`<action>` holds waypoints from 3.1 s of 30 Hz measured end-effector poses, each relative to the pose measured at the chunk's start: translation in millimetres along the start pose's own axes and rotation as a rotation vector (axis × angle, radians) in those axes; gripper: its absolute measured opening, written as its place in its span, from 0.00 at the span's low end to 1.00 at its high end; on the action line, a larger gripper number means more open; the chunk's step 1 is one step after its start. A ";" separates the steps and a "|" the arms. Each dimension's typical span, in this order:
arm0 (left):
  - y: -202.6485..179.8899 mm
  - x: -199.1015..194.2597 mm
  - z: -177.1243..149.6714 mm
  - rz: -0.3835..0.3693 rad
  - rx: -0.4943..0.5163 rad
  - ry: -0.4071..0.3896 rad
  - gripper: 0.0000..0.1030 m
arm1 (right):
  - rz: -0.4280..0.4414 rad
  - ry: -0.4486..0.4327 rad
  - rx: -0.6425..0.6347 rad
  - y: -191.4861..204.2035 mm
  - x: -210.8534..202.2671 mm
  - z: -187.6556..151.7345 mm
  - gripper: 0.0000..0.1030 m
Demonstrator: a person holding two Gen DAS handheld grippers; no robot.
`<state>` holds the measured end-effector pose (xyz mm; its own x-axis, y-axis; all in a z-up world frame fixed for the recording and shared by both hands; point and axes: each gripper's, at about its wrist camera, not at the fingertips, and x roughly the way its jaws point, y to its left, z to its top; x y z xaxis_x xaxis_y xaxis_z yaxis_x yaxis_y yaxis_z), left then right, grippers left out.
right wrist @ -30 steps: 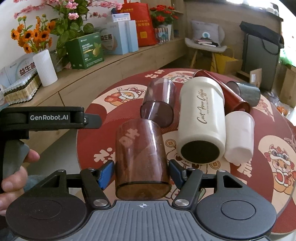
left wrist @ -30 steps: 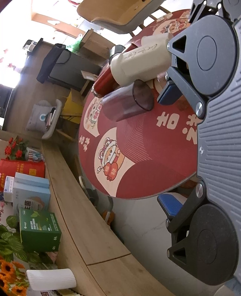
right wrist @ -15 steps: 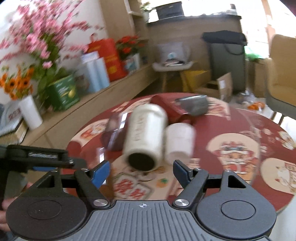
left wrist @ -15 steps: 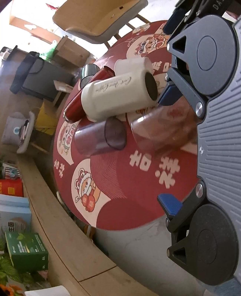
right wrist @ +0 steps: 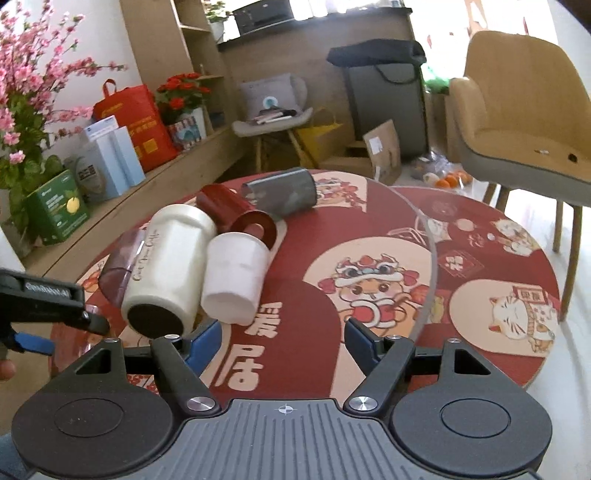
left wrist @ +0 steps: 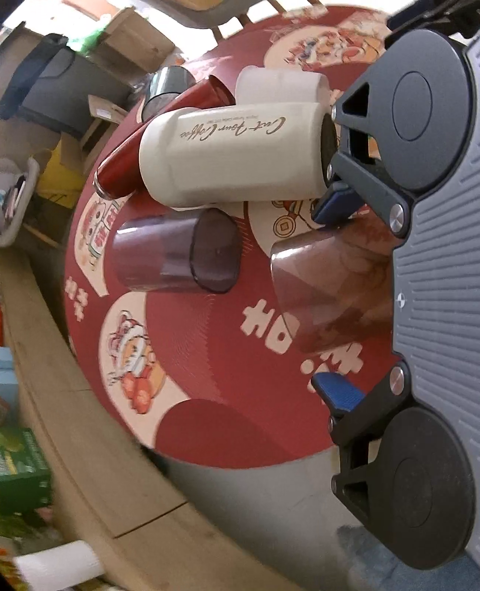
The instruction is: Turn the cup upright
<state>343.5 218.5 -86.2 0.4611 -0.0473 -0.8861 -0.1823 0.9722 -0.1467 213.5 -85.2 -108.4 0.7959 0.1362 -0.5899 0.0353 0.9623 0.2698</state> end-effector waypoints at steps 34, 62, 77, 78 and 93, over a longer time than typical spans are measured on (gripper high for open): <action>-31.7 -36.4 -45.0 -0.038 0.272 -0.333 0.68 | 0.056 -0.011 0.050 -4.7 -8.0 4.0 0.69; 30.4 -149.0 -92.0 -0.017 0.313 -0.360 1.00 | -0.055 -0.012 -0.118 77.7 -95.0 -8.9 1.00; 84.9 -199.8 -141.2 -0.055 0.290 -0.392 1.00 | -0.094 -0.022 -0.190 145.6 -185.8 -45.7 1.00; 86.4 -201.6 -143.0 -0.052 0.292 -0.396 1.00 | -0.098 -0.024 -0.195 147.5 -189.1 -47.4 1.00; 89.4 -204.3 -161.4 -0.032 0.324 -0.397 1.00 | -0.127 -0.005 -0.185 143.7 -195.5 -63.7 1.00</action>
<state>92.8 278.1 10.8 0.7681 -0.0484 -0.6385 0.0869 0.9958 0.0291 24.5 41.5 -2.8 0.7953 0.0105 -0.6061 0.0245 0.9985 0.0493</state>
